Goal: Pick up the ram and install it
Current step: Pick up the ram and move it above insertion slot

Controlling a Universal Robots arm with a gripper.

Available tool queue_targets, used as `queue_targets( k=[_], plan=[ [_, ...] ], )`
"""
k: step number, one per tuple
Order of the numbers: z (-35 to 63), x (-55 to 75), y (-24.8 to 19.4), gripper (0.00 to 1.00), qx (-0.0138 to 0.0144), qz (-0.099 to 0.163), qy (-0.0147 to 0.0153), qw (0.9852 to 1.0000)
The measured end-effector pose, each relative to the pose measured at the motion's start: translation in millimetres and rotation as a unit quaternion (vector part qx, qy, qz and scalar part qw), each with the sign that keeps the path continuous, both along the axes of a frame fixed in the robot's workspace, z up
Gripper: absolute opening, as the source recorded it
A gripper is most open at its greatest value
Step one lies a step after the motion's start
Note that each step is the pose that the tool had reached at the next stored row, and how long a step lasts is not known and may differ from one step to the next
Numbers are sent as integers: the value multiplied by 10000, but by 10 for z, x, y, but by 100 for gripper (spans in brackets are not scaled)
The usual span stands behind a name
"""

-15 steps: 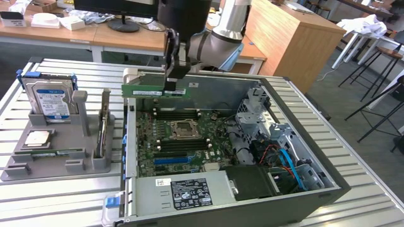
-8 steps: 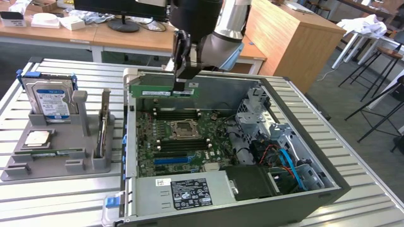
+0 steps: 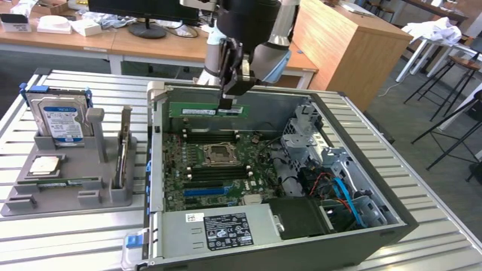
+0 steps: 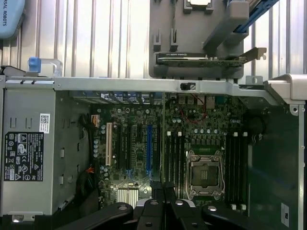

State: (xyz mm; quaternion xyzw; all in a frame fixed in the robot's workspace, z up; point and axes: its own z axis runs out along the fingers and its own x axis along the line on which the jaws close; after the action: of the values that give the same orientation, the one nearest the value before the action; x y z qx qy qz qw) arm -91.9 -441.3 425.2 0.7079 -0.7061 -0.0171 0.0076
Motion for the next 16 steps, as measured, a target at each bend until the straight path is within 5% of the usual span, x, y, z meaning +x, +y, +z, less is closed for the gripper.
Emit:
queue_targets(
  k=[16],
  plan=[
    [0,354,0,11,0,1,0,10000]
  ],
)
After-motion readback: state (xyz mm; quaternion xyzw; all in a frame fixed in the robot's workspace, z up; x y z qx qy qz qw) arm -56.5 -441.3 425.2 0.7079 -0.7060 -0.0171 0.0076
